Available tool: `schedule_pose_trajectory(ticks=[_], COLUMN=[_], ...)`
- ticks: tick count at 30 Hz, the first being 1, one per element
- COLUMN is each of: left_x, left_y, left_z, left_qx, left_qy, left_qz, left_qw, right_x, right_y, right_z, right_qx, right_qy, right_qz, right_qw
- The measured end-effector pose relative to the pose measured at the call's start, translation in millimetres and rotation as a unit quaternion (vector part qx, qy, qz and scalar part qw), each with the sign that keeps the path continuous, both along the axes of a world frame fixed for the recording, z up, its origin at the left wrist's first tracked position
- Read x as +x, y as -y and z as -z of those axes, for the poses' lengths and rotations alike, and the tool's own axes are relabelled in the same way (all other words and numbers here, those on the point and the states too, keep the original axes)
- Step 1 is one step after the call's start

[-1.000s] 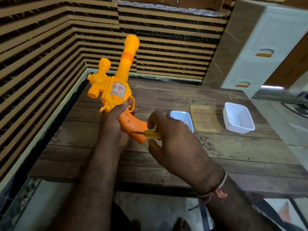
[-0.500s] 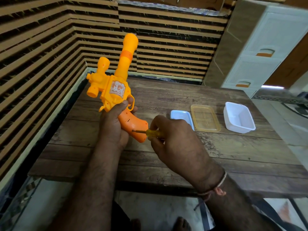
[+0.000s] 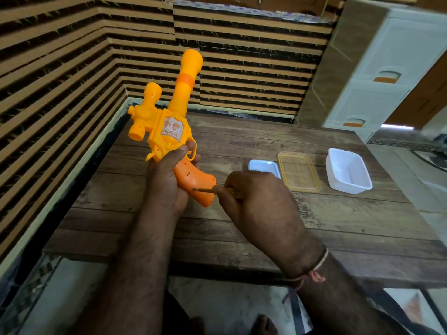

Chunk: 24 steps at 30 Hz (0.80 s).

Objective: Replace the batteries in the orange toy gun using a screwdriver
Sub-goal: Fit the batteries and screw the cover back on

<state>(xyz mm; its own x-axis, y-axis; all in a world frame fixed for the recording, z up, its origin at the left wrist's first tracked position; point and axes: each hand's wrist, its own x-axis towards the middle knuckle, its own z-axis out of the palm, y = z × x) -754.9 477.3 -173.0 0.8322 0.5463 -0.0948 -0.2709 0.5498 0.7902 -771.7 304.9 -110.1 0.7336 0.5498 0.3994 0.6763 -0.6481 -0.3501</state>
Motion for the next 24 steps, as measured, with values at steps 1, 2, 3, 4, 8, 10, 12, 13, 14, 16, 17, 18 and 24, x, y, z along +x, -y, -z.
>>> schedule_pose_trajectory(ticks=[1, 2, 3, 4, 8, 10, 12, 13, 14, 16, 17, 18, 24], left_x=[0.3, 0.3, 0.3, 0.1, -0.5, -0.6, 0.2, 0.5, 0.7, 0.8, 0.7, 0.9, 1.2], left_y=[0.5, 1.2, 1.5, 1.6, 0.1, 0.5, 1.1, 1.2, 1.0, -0.3, -0.7, -1.1, 0.5], left_z=[-0.4, -0.5, -0.9, -0.7, 0.0, -0.1, -0.5, -0.8, -0.8, -0.5, -0.2, 0.3, -0.3], left_qx=[0.001, 0.002, 0.002, 0.001, -0.004, -0.008, -0.009, -0.008, -0.007, -0.009, -0.011, -0.014, -0.019], left_qy=[0.0, -0.001, -0.003, -0.004, -0.001, 0.001, 0.002, 0.002, 0.001, 0.0, 0.0, 0.002, 0.004], left_qz=[0.002, 0.004, 0.004, 0.003, -0.002, -0.004, -0.001, 0.001, 0.002, -0.003, -0.004, -0.006, 0.002], left_qw=[1.0, 1.0, 1.0, 1.0, 1.0, 1.0, 1.0, 1.0, 1.0, 1.0, 1.0, 1.0, 1.0], right_x=[-1.2, -1.7, -2.2, -1.9, 1.6, 1.5, -1.1, -2.0, -1.7, -0.2, 0.6, 1.4, -2.8], right_y=[0.5, 1.2, 1.5, 1.8, 0.9, 0.9, 1.1, 1.3, 1.8, 1.6, 2.0, 1.9, 1.3], right_z=[-0.9, -1.2, -1.8, -1.8, 0.3, 0.2, -0.7, -1.2, -1.2, -1.7, -1.6, -0.7, -1.0], right_qx=[-0.003, -0.002, -0.002, -0.001, -0.004, -0.017, -0.019, -0.014, -0.011, -0.013, -0.017, -0.023, -0.031], right_qy=[-0.015, -0.029, -0.043, -0.053, -0.014, -0.014, -0.029, -0.041, -0.054, -0.06, -0.049, -0.033, -0.051], right_qz=[-0.011, -0.021, -0.032, -0.042, -0.028, -0.013, -0.021, -0.027, -0.036, -0.04, -0.034, -0.025, -0.04], right_qw=[1.0, 0.999, 0.999, 0.998, 1.0, 1.0, 0.999, 0.999, 0.998, 0.997, 0.998, 0.999, 0.997])
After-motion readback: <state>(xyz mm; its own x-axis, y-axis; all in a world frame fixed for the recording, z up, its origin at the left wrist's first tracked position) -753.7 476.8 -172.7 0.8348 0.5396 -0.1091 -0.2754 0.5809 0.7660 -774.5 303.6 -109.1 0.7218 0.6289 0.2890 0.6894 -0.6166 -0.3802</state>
